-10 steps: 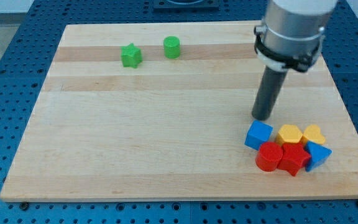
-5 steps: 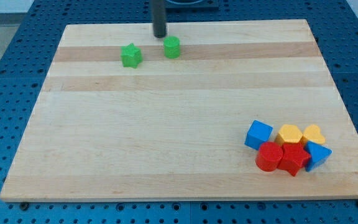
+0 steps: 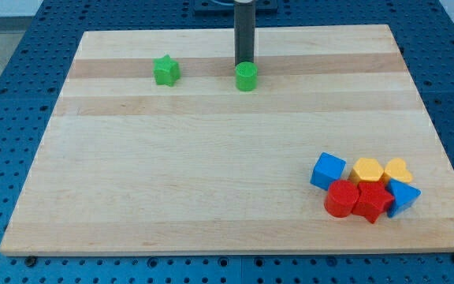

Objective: Move the green circle into the top of the yellow hexagon

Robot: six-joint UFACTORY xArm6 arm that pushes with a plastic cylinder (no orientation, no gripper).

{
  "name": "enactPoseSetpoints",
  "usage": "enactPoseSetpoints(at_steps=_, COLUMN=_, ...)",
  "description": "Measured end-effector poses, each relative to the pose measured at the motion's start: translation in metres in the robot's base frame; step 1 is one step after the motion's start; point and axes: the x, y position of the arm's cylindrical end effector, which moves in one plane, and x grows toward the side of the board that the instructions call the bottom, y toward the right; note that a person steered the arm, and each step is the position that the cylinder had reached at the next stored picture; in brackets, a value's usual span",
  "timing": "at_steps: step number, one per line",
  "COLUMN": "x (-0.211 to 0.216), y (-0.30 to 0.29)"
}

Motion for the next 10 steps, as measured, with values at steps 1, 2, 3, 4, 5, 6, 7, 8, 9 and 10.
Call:
enactPoseSetpoints(at_steps=1, x=-0.001, y=-0.003)
enactPoseSetpoints(at_steps=2, x=-0.001, y=-0.009)
enactPoseSetpoints(at_steps=3, x=0.002, y=-0.018)
enactPoseSetpoints(at_steps=4, x=0.011, y=-0.02)
enactPoseSetpoints(at_steps=5, x=0.04, y=-0.001)
enactPoseSetpoints(at_steps=6, x=0.07, y=0.03)
enactPoseSetpoints(at_steps=7, x=0.094, y=0.057)
enactPoseSetpoints(at_steps=8, x=0.143, y=0.105)
enactPoseSetpoints(at_steps=9, x=0.168, y=0.121)
enactPoseSetpoints(at_steps=10, x=0.168, y=0.121)
